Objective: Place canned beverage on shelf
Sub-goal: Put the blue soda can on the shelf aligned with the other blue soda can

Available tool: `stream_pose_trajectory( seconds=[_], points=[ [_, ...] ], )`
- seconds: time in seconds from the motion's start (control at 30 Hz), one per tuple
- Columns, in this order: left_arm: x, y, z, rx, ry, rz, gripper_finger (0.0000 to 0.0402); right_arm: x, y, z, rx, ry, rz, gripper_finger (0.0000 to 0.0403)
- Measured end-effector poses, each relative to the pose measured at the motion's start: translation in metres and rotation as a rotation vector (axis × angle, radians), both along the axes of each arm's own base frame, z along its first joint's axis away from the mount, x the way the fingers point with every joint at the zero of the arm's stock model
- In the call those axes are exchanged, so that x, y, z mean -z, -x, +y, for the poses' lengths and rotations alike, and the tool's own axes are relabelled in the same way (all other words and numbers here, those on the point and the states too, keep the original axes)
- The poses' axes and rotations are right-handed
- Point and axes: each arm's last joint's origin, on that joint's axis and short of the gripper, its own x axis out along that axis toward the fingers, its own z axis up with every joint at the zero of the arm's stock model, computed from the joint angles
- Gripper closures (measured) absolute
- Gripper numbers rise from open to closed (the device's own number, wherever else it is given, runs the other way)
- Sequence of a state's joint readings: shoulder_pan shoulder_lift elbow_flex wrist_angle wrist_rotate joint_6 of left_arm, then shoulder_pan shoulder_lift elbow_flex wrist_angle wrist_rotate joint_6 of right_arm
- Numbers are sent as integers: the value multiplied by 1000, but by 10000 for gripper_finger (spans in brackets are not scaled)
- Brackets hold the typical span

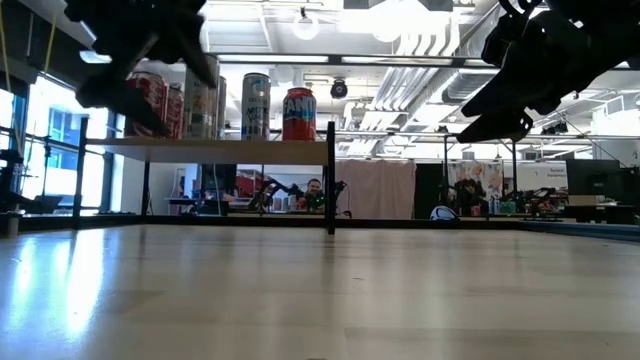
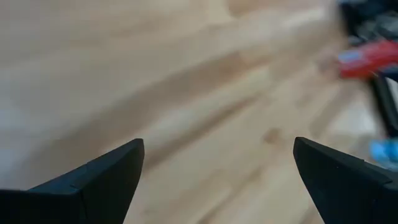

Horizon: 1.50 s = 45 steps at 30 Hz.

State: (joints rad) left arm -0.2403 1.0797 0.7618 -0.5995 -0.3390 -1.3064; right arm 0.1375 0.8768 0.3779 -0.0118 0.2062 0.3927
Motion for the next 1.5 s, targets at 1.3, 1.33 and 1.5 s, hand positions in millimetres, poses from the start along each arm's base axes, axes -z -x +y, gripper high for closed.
stream_pose_trajectory(
  seconds=[1.3, 1.33, 1.5],
  points=[
    [20, -39, -169, 688, -600, -636, 14, 1, 0, 0, 0, 1, 7, 100],
    [20, -37, -171, 696, -598, -639, 14, 1, 0, 0, 0, 1, 7, 100],
    [20, -32, -177, 677, -550, -648, 14, -3, -2, 1, -50, 43, -28, 100]
  ],
)
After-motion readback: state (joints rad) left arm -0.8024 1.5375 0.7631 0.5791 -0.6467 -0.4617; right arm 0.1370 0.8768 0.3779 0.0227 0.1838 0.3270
